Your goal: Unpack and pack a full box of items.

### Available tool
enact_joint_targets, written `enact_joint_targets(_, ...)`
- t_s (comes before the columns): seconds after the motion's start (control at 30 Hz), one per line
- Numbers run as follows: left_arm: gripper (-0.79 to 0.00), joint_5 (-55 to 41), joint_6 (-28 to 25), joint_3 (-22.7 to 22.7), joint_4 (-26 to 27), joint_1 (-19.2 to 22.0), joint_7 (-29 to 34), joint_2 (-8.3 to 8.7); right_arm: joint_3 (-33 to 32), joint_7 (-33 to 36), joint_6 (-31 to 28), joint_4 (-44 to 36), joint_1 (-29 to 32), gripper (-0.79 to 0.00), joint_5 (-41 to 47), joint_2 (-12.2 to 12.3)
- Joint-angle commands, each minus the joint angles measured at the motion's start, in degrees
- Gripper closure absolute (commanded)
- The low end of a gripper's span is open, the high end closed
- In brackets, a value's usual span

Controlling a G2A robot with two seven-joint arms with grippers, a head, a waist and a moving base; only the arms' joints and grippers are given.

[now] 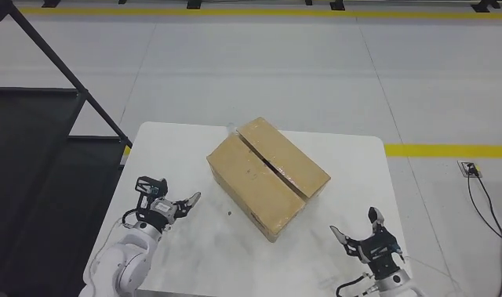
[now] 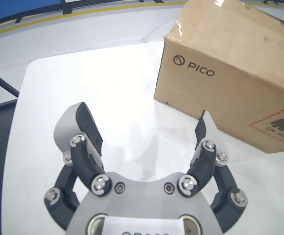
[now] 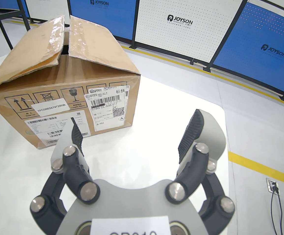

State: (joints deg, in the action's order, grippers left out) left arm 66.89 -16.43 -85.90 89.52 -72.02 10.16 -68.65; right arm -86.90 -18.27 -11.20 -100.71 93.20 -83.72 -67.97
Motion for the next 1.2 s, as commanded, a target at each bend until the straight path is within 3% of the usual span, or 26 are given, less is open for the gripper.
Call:
enact_joint_targets(0.0,-0.785,0.8,0.4,0.0,-2.9,2.9,-0.8,0.02,0.1,-0.4,-0.2,0.0,0.2,-0.785,-0.3,0.0)
enact_joint_targets(0.4,-0.785,-0.7,2.2,4.0,-15.4,15.5,-2.1,-0.88,-2.7,-3.8,1.8,1.3,3.6,-0.785,3.1,-0.1)
enact_joint_targets(0.73,-0.785,1.9,4.9,10.9,-26.8,27.8,-4.0,-2.62,-4.7,-6.2,0.8,2.6,5.7,-0.785,3.5,0.0)
enact_joint_targets(1.1,-0.785,3.9,-2.0,18.3,-45.4,39.6,-7.5,-4.85,-6.0,-7.1,0.7,3.8,6.2,-0.785,4.3,0.0)
enact_joint_targets(1.17,-0.785,1.9,-6.8,19.1,-48.4,40.9,-8.1,-5.31,-6.2,-7.0,0.6,4.0,6.1,-0.785,4.5,-0.1)
